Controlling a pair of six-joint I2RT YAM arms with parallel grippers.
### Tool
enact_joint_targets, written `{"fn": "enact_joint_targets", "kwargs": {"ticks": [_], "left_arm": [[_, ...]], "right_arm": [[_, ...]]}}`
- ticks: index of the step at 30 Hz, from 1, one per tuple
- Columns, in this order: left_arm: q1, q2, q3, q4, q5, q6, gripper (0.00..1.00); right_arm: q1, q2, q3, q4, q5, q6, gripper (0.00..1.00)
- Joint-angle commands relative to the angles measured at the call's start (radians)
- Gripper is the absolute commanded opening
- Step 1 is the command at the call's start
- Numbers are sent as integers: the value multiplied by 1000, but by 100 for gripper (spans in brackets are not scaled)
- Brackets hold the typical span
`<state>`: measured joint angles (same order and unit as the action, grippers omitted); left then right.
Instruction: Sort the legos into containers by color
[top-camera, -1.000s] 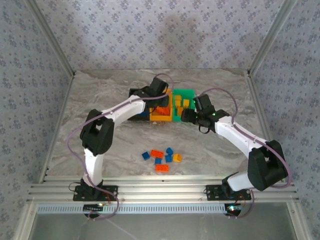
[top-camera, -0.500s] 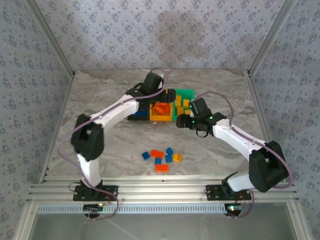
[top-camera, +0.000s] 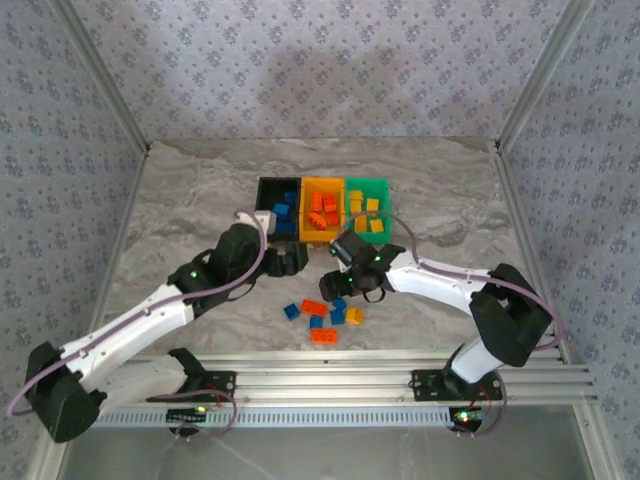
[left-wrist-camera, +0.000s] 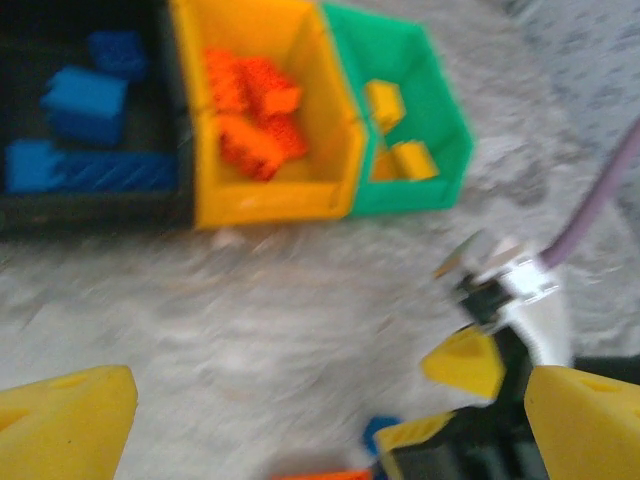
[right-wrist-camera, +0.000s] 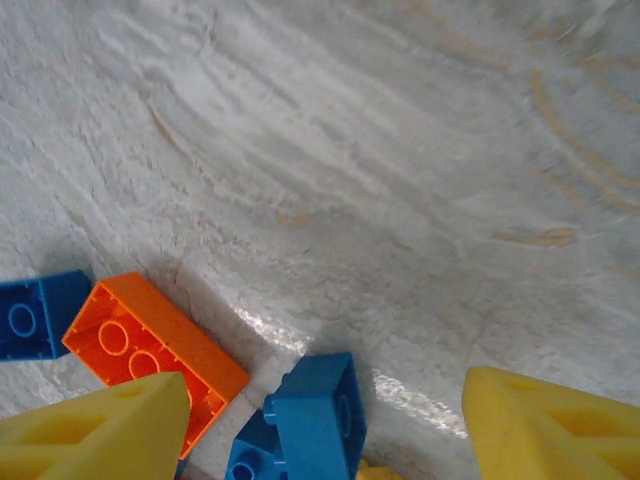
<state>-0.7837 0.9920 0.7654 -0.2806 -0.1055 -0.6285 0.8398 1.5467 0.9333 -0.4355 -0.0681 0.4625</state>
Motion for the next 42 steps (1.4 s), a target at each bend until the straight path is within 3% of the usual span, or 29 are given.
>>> {"fn": "enact_joint_targets", "kwargs": {"ticks": [1, 6, 15, 20, 24, 30, 42], "left_arm": [[0, -114, -70, -94, -109, -67, 100], [1, -216, -149, -142, -172, -123, 99], [4, -229, -161, -203, -201, -137, 100], [5, -255, -170, -220, -226, -140, 100], [5, -285, -192, -226, -241, -148, 100], [7, -300, -219, -258, -252, -187, 100], [7, -363, -254, -318, -208, -229, 99]], "right_arm": [[20, 34, -5, -30, -4, -13, 67], [40, 68, -10, -21, -7, -8, 56], [43, 117, -4, -6, 5, -7, 37], [37, 86, 4, -8, 9, -11, 26], [23, 52, 64, -33, 7, -32, 23], [3, 138, 339, -48, -32, -85, 22], [-87, 623, 989, -68, -16, -65, 25]]}}
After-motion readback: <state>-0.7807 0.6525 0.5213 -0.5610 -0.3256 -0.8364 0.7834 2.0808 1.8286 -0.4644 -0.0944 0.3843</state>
